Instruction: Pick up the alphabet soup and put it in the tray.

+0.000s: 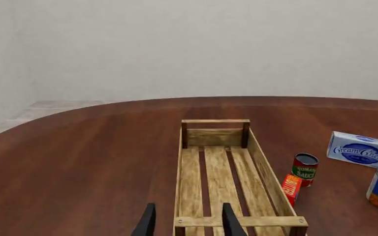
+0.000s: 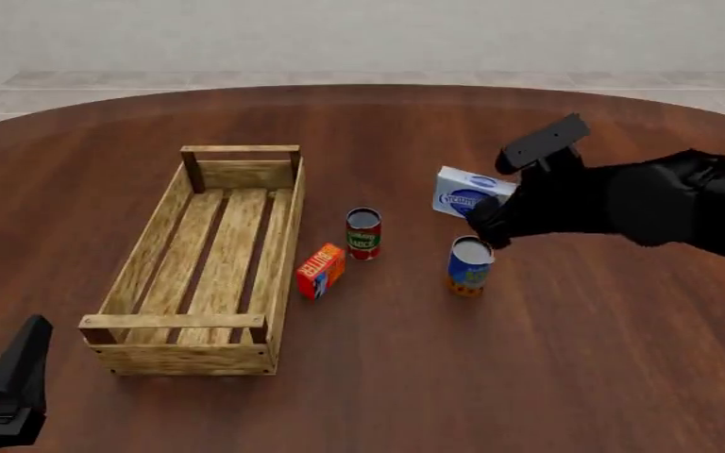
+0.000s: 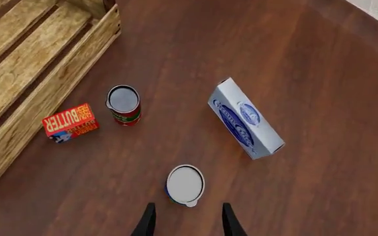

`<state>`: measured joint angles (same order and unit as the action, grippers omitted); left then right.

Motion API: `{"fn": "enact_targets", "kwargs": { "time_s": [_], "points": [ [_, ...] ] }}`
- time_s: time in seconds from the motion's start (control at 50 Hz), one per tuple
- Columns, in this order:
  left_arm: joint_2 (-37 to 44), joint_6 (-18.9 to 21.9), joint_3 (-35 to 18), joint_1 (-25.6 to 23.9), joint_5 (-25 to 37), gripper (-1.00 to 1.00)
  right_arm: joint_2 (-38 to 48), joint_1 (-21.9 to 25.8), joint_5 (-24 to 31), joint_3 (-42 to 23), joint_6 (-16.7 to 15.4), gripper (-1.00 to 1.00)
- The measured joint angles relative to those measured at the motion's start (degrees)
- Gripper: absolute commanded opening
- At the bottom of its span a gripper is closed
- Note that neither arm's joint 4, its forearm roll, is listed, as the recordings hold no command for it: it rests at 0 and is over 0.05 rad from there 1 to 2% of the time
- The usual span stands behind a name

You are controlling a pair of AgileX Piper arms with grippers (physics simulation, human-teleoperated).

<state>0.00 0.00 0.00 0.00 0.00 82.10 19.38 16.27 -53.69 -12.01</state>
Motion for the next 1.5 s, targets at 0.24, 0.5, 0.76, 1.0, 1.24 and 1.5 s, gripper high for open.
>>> {"fn": "enact_targets", "kwargs": {
  "time_s": [0.24,0.5,0.76,1.0,1.24,1.5],
  "points": [
    [0.0,0.0,0.0,0.0,0.0,1.00,5.5,0.5,-0.6,-2.0,-0.1,1.00],
    [0.0,0.0,0.0,0.0,0.0,1.00,10.4,0.4,-1.5,-3.8,0.0,1.00],
    [0.0,0.0,0.0,0.0,0.0,1.00,14.3,0.1,-2.2,-5.5,0.1,1.00],
    [0.0,0.0,0.0,0.0,0.0,1.00,17.4,0.0,-3.2,-6.5,0.8,1.00],
    [0.0,0.0,0.0,0.0,0.0,1.00,20.1,-0.1,-4.2,-7.1,1.6,1.00],
    [0.0,0.0,0.0,0.0,0.0,1.00,22.4,0.1,-5.3,-7.3,2.6,1.00]
  ]
}}
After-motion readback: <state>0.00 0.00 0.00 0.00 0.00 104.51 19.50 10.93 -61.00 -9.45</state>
